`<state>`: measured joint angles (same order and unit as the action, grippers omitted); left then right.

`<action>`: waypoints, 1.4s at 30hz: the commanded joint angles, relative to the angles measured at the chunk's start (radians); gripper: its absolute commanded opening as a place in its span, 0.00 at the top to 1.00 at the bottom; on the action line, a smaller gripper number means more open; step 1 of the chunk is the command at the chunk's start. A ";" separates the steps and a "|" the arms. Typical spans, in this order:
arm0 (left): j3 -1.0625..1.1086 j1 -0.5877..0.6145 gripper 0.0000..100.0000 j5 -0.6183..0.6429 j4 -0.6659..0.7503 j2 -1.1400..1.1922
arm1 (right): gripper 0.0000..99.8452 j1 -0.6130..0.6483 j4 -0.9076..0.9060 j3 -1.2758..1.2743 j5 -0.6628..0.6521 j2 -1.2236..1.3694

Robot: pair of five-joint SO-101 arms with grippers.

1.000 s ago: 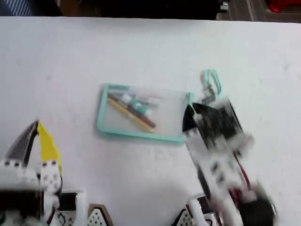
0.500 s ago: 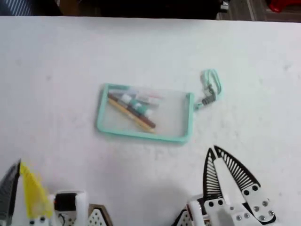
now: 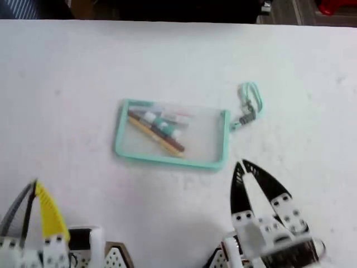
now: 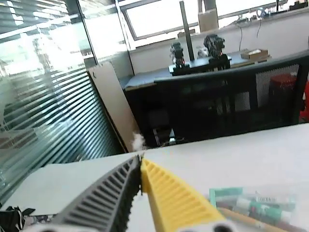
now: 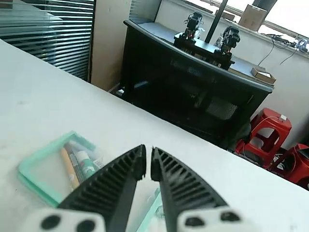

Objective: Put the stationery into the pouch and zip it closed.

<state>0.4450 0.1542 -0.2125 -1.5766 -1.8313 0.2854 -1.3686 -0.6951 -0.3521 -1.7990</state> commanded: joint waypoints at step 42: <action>1.247 0.001 0.98 -0.003 0.647 0.004 | 0.98 -0.097 0.458 -0.996 0.000 0.001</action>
<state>1.6939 0.1542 -0.2140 -0.8692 -1.8159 0.1964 -0.7994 -1.6817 -0.3521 -1.7975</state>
